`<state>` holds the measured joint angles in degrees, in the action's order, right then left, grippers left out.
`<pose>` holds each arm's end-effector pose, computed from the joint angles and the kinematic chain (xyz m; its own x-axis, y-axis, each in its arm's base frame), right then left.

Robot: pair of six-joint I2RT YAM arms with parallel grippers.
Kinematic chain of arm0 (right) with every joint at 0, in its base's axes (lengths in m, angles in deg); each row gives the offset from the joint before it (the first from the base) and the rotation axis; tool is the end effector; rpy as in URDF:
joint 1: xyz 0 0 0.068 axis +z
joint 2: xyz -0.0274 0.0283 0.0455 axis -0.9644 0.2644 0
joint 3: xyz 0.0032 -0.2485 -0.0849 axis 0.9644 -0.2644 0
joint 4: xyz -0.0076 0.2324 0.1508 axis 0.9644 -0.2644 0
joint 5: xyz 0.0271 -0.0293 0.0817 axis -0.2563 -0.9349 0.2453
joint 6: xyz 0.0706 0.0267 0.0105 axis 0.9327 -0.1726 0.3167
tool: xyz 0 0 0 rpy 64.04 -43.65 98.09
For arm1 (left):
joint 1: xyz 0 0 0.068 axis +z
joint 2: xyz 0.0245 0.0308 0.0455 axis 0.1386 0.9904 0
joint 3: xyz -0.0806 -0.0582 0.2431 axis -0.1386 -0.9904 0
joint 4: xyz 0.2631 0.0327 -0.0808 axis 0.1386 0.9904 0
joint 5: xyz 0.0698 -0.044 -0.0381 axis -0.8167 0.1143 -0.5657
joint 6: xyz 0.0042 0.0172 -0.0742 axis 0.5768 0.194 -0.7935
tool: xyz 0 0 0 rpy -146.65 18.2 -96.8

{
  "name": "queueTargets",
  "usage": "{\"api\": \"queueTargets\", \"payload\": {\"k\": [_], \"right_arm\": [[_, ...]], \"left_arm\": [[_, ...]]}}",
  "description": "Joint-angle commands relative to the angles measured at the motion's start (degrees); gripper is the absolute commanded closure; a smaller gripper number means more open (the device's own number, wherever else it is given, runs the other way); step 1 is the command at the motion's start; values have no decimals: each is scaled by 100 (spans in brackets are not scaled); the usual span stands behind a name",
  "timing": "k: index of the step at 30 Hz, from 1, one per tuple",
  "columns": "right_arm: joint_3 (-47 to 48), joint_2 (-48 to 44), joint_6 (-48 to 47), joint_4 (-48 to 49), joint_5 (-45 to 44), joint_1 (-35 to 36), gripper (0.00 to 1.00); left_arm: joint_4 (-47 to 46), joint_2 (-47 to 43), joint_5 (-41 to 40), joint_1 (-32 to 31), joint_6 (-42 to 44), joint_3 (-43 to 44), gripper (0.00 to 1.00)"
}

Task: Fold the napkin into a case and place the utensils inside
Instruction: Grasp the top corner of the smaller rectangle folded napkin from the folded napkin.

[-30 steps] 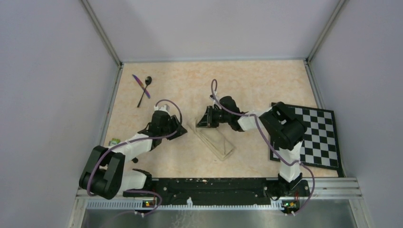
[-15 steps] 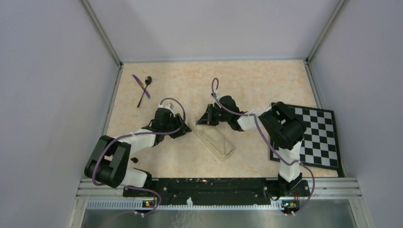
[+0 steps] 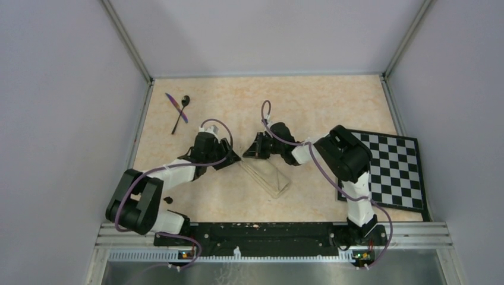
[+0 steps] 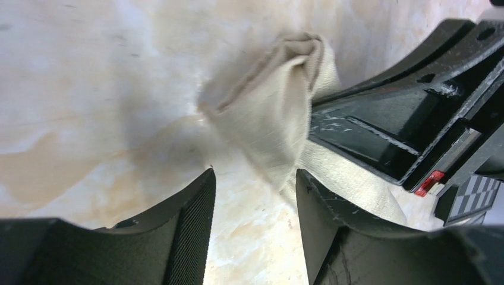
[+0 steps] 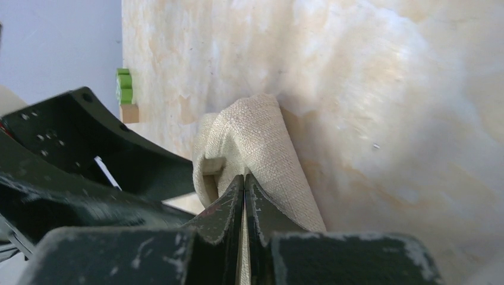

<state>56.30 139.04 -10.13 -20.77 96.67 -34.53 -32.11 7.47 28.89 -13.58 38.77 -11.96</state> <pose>0.3179 0.3047 0.0714 -0.9060 0.1589 -0.3923 -0.2654 0.5088 0.8189 0.2694 -0.1220 0.1093 -0.8130 -0.3794 -0.4416 -0.0425 0.7952 -0.6048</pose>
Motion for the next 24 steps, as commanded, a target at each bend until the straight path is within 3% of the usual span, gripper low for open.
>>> {"api": "queueTargets", "payload": {"k": [1, 7, 16, 24], "right_arm": [[-120, -513, -332, -80, 52, -165, 94], [23, -346, -332, -50, 115, -164, 95], [559, 95, -259, -163, 103, -70, 100], [867, 639, 354, 349, 7, 253, 100]], "left_arm": [[281, -618, -188, 349, 305, -204, 42], [278, -358, -128, 560, 405, 84, 49], [-68, 715, 131, 538, 445, 693, 50], [-171, 967, 109, 440, 364, 768, 50]]}}
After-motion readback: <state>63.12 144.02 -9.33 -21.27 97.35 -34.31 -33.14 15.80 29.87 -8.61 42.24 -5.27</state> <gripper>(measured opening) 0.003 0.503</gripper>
